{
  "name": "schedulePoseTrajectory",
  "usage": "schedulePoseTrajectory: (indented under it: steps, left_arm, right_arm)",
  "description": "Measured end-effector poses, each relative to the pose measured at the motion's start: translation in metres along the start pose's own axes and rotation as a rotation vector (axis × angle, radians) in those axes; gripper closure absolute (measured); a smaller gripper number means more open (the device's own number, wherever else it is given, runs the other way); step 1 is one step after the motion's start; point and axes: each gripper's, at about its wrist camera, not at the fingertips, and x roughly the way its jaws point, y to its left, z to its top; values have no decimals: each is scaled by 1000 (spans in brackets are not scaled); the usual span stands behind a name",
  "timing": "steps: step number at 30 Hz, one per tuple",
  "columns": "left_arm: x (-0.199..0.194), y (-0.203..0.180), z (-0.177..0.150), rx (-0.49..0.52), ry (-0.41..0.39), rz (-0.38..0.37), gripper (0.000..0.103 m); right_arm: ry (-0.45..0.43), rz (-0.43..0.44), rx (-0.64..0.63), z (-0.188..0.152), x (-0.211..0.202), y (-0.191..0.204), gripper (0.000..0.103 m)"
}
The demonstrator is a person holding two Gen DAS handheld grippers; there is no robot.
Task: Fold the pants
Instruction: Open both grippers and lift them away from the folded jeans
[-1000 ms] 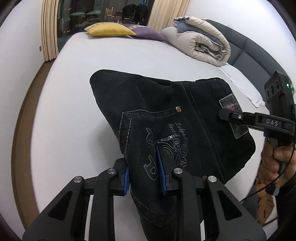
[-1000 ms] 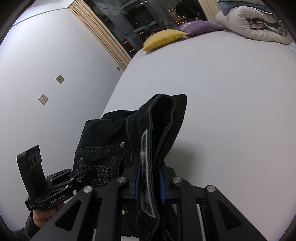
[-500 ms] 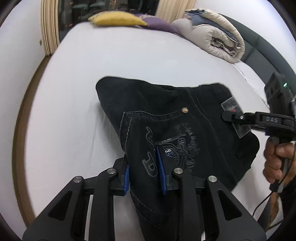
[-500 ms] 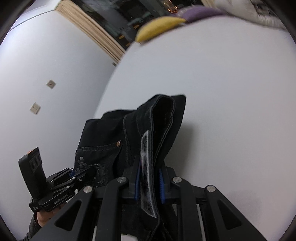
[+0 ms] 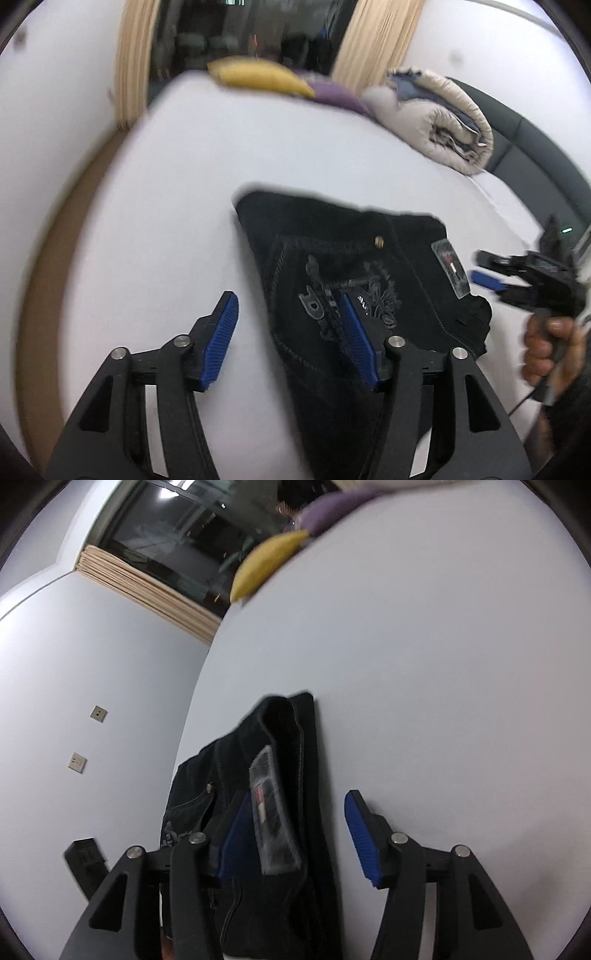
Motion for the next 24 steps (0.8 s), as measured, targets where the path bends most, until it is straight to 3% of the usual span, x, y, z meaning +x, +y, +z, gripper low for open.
schedulePoseTrajectory:
  steps: [2,4,5,7,9,12,20,24]
  left_arm:
    - [-39,-15,2,56,-129,64,20]
    - [-89,-37,3,116,-312,157,0]
    - [-114,-47,0,135,-404,218,0]
    - [-150,-69,0,176,-512,298,0]
    - [-179,-83,0,197,-555,351,0]
    - [-227,-102,-3,177,-648,400,0]
    - [-299,-124,-2,158,-653,446,0]
    - [-313,-118,-14,119,-583,467,0]
  right_arm:
    - [-74,-53,-90,-3,-28,22,44]
    - [-153,-99,-166,-11,-58,43,40]
    - [-205,-120,-201,-16,-75,55,37]
    - [-300,-145,-248,-22,-106,73,24]
    - [-431,-175,-295,-34,-144,99,6]
    - [-646,-211,-392,-52,-203,142,0]
    - [-1020,-268,-532,-97,-314,232,0]
    - [-1106,-281,-546,-116,-347,252,0]
